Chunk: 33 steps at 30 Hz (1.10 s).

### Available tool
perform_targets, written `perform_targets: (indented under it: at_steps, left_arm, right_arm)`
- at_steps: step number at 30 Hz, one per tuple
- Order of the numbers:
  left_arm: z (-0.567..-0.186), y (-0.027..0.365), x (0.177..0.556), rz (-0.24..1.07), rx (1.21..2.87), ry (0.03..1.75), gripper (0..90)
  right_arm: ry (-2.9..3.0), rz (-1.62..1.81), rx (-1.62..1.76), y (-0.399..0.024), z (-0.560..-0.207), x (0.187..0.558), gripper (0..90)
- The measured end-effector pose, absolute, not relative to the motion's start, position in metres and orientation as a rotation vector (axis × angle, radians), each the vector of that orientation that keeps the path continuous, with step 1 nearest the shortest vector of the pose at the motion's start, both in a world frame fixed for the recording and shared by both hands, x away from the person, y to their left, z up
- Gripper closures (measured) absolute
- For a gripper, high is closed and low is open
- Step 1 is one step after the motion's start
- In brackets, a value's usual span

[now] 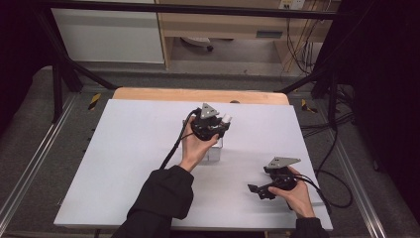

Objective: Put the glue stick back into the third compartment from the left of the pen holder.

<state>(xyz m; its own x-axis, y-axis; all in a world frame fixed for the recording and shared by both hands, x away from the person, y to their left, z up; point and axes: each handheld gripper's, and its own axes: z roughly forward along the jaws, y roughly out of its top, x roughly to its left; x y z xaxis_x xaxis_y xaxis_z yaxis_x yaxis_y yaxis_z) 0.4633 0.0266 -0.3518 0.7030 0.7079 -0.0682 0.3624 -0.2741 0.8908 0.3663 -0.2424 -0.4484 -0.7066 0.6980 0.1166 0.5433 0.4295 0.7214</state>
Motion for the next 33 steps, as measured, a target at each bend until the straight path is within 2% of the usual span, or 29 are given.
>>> perform_targets:
  at_steps: [33]
  left_arm:
    - [-0.378, 0.034, 0.464, 0.381, 1.89, 0.853, 65.1]
  right_arm:
    - [2.489, 1.135, 1.098, -0.242, -0.449, 0.366, 3.0]
